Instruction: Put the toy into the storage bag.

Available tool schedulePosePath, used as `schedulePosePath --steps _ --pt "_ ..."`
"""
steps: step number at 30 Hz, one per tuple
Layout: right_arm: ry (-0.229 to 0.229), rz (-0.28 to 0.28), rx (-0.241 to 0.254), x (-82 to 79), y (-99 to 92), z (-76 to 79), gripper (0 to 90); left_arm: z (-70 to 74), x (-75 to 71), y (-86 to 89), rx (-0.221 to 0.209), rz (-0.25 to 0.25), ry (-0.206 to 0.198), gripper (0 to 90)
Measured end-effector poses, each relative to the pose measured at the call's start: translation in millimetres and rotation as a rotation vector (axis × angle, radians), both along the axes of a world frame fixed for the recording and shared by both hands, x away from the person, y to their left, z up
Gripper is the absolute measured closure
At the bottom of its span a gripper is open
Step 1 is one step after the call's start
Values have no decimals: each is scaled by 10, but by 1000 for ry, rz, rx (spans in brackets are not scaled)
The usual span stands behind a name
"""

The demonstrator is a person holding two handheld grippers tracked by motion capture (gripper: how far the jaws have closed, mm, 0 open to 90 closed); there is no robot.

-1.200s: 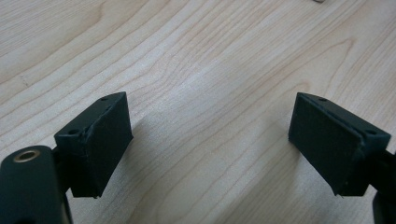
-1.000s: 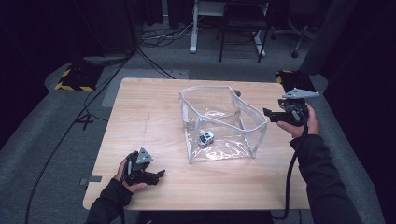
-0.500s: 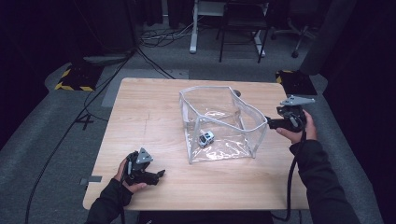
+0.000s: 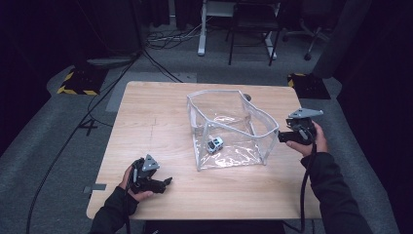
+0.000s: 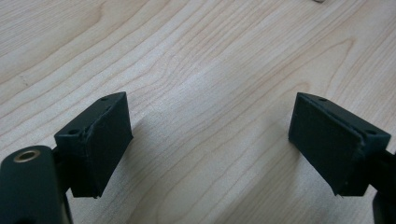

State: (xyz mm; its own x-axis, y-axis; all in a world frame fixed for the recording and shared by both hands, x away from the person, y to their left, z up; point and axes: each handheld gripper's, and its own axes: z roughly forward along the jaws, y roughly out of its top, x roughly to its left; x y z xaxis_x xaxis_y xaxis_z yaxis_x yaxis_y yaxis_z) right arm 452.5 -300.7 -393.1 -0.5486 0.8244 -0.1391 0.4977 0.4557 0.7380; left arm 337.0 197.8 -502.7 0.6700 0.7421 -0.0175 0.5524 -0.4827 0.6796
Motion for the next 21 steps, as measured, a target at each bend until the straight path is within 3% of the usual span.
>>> schedulePosePath --steps 21 --pt "17 23 0 -149 -75 -221 272 1 -2 0 1 0 0 136"
